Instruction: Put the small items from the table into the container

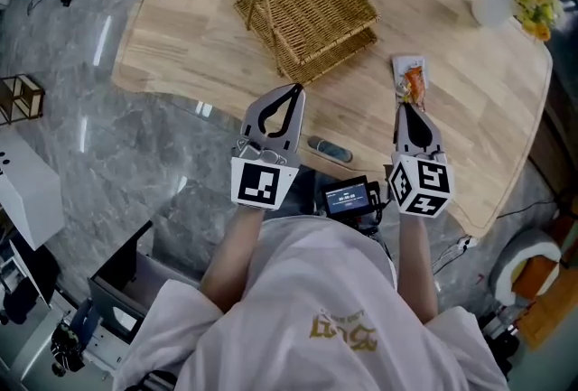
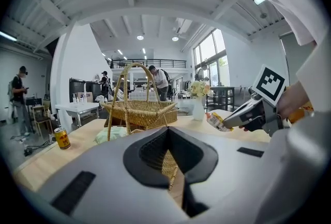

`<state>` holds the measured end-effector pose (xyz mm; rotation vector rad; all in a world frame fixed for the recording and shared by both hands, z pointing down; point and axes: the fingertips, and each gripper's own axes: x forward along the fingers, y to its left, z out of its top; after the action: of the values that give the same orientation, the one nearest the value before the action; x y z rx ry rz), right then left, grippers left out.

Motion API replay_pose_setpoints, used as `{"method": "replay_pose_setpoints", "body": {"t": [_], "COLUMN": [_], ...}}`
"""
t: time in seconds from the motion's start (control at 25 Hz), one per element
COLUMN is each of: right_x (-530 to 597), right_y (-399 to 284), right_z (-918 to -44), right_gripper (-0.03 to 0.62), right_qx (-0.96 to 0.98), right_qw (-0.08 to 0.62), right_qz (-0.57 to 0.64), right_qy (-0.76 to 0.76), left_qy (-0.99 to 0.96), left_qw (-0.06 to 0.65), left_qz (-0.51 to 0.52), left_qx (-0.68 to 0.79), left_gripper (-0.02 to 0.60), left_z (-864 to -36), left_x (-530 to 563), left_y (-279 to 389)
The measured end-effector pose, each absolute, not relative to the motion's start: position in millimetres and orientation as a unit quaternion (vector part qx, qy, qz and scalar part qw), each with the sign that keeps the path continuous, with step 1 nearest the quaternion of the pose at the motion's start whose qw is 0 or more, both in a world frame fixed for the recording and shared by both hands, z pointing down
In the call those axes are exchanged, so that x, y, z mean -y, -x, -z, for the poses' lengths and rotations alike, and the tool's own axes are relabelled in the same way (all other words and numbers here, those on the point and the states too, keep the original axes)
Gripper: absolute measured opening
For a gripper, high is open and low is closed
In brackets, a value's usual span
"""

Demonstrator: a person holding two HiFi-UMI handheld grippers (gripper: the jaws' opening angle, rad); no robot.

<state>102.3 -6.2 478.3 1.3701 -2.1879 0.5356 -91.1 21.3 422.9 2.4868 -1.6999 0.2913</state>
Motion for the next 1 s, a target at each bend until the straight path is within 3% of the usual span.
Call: {"method": "replay_pose_setpoints", "body": {"t": [1.0], "right_x": [39], "right_y": [-36], "right_z": [-391], "right_gripper": [0.023], "right_qx": [0.861], "right_qw": [0.215], "right_qz": [-0.128], "right_qy": [-0.442], "left_qy": [-0.801], "left_qw": [0.017], "left_qz": [-0.062], "left_qx": [0.596], "left_gripper": [-0.006], "left_z": [-372], "left_x": [-5], "left_y": [123]}}
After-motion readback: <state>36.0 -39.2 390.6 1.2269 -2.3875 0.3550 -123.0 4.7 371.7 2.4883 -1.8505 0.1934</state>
